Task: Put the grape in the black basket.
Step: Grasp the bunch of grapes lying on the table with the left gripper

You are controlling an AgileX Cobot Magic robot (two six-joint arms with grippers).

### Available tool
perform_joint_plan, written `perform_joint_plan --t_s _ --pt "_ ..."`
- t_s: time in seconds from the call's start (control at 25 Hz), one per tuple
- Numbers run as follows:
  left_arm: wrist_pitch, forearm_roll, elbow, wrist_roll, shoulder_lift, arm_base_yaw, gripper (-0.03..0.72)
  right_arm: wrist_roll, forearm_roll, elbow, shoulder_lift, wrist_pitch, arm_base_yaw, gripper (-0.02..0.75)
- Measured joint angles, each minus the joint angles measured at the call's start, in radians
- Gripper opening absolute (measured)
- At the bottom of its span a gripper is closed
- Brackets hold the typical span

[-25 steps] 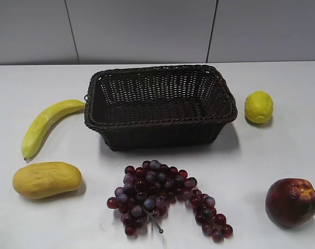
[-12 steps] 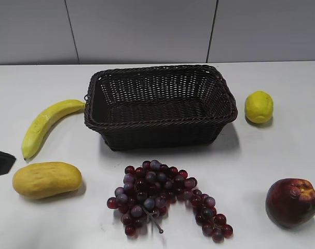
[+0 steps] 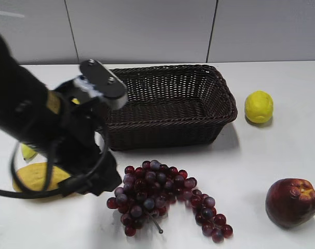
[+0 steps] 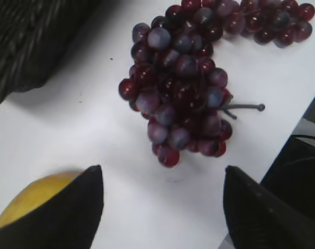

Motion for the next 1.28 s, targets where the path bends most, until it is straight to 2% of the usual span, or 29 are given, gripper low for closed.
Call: perform_joint_plan --t_s 0.2,0.44,0.84,0.92,1.08,1.28 --pt "0.015 0.006 -0.156 -0.093 0.210 -0.016 0.551 0.000 0.000 0.000 0.000 0.000 0.000 0.531" --pt "0.089 0.009 -0.287 -0.114 0.379 -0.017 0.551 0.000 0.000 0.000 0.000 0.000 0.000 0.531" --pt "0.099 0.005 -0.326 -0.114 0.483 -0.022 0.549 0.000 0.000 0.000 0.000 0.000 0.000 0.531" --pt "0.099 -0.012 -0.326 -0.114 0.484 -0.022 0.498 0.000 0.000 0.000 0.000 0.000 0.000 0.531" --pt "0.114 -0.039 -0.327 -0.114 0.484 -0.022 0.255 0.000 0.000 0.000 0.000 0.000 0.000 0.531" --pt "0.154 -0.057 -0.330 -0.114 0.475 -0.022 0.259 0.000 0.000 0.000 0.000 0.000 0.000 0.531"
